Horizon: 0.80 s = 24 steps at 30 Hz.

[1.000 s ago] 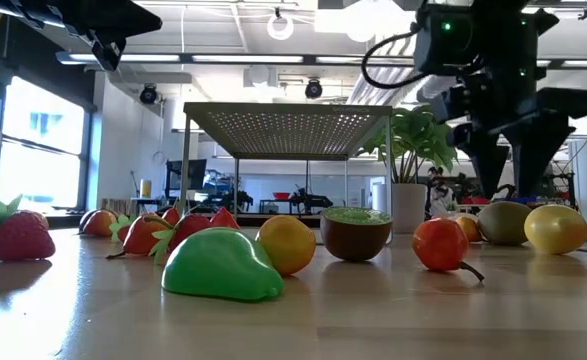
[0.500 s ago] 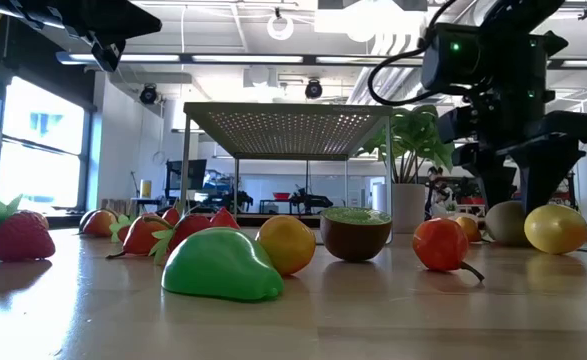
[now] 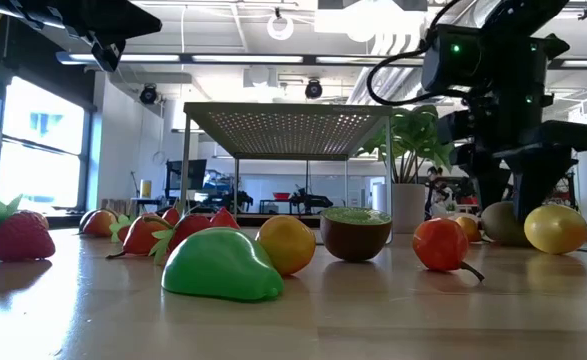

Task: Pick & Place Fruit
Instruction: Put the blue bowl on the shelf

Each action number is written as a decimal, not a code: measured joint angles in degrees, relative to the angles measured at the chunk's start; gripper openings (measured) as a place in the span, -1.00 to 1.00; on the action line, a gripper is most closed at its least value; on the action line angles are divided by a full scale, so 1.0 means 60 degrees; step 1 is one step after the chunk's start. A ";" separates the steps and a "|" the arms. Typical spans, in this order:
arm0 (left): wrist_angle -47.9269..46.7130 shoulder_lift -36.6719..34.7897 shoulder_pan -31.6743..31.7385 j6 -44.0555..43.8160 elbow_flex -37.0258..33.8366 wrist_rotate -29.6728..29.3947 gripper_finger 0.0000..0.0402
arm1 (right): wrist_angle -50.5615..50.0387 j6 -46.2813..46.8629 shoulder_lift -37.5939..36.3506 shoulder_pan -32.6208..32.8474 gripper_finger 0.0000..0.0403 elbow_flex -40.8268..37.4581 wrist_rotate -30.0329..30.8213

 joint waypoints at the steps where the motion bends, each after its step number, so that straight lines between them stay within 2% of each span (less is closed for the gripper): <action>1: 0.0001 0.0000 0.0000 0.0000 0.0000 -0.0001 -1.00 | -0.0006 0.0003 -0.0050 0.0000 0.48 0.0083 -0.0007; 14: 0.0165 -0.0035 0.0000 -0.0114 0.0000 0.0004 -1.00 | -0.0002 0.0130 -0.0117 0.0362 0.48 0.1716 0.0204; 19: 0.0169 -0.0162 0.0000 -0.1034 0.0000 0.0065 -1.00 | 0.0003 0.0588 -0.0117 0.0397 0.46 0.2650 0.0235; 24: 0.0151 -0.0153 0.0000 -0.1895 -0.0004 0.0523 -1.00 | -0.0118 0.1483 -0.0117 0.0397 0.33 0.3486 -0.0091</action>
